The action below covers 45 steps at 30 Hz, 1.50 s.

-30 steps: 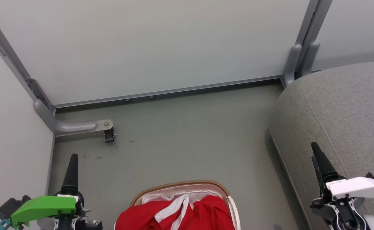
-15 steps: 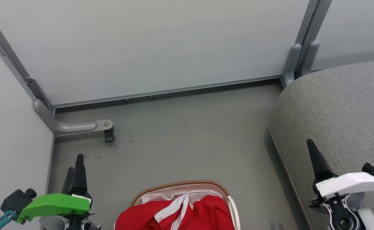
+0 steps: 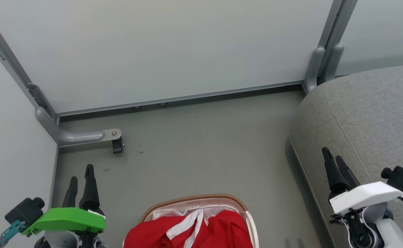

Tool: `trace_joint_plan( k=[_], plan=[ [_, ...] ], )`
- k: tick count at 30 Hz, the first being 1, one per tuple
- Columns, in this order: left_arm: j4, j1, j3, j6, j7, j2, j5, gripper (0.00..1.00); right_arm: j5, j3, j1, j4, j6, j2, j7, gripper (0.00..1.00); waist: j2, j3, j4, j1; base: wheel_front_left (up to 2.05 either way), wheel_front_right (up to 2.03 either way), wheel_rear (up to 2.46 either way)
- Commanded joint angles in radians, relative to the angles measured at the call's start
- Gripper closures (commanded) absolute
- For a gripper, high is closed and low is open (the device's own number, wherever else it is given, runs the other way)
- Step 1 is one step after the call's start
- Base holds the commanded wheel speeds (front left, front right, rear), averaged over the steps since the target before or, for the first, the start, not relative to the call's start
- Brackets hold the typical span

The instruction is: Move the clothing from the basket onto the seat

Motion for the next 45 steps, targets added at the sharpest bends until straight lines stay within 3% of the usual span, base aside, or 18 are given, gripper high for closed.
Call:
trace_joint_plan(
  k=[1, 18, 45],
  plan=[
    [-0.007, -0.016, -0.002, 0.002, -0.012, 0.005, 0.036, 0.00, -0.032, 0.005, -0.026, -0.007, 0.000, -0.012, -0.013, 0.00, 0.0000, 0.000, 0.000, -0.0001, 0.00, 0.00, 0.00],
    [-0.001, 0.010, -0.037, 0.004, -0.064, 0.003, 0.257, 0.00, -0.243, 0.044, -0.028, 0.019, 0.000, -0.022, -0.064, 0.00, 0.0000, -0.003, 0.002, -0.0001, 0.00, 0.00, 0.00],
    [0.014, 0.022, -0.056, 0.009, -0.128, 0.003, 0.521, 0.00, -0.521, 0.039, -0.029, 0.047, 0.000, -0.020, -0.129, 0.00, 0.0000, -0.001, 0.001, -0.0001, 0.00, 0.00, 0.00]
  ],
)
